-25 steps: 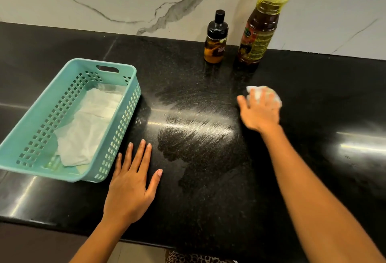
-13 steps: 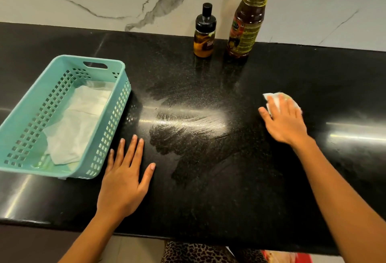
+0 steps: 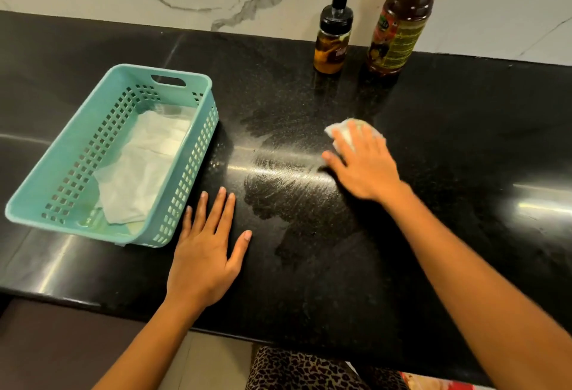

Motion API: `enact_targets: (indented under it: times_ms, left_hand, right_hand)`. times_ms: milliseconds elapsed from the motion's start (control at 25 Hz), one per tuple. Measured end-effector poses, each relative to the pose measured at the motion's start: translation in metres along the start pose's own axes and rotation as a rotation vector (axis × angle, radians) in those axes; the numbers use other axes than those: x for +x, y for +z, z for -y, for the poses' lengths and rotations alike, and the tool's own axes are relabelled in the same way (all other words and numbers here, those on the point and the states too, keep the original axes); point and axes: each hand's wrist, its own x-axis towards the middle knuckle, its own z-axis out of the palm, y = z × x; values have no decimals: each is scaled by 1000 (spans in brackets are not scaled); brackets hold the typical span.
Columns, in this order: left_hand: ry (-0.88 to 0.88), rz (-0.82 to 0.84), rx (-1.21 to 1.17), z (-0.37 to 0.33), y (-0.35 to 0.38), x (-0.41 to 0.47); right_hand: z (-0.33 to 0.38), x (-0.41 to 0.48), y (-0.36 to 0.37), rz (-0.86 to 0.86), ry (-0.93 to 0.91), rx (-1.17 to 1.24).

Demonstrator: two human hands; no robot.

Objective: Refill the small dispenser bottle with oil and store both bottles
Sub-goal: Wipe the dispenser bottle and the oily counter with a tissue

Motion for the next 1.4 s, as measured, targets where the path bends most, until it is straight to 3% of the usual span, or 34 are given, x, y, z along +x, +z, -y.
enact_targets:
  times_ms: [80,120,320,480,560,760,840,960,1080,1160,1240,1400]
  left_hand:
    - [-3,-9,-2,-1,0,1]
    - [-4,-11,-1,-1,0,0]
    - [-6,-19,18,-1,1,0]
    - [0,-29,38,-1,1,1]
    - [-1,-25,33,-1,2,1]
    - [-1,-30,35,-1,2,1]
    - [-2,-33,38,-1,2,0]
    - [-8,-37,48,-2,2,1]
    - [-5,-34,38,-1,3,1]
    - [-5,-33,25,-1,2,1]
    - [-3,-25,19,-1,2,0]
    - [-9,-10,7,0,3,1]
  right_hand:
    - [-1,51,-7,72,142,7]
    - [13,69,-8,75,130,13]
    - [112,58,6,122,-244,33]
    - [109,-27,10,111,-470,8]
    - [79,-37,6,107,-416,26]
    - [50,47,-4,145,-26,4]
    - [77,59,2,154,-73,23]
    - [119,9,14,121,-277,40]
    - [101,-65,16,119,-376,12]
    - [50,-90,8,44,-291,23]
    - [-19,-100,-3,-66,-76,-2]
    - [-83,-91,-18,112,449,11]
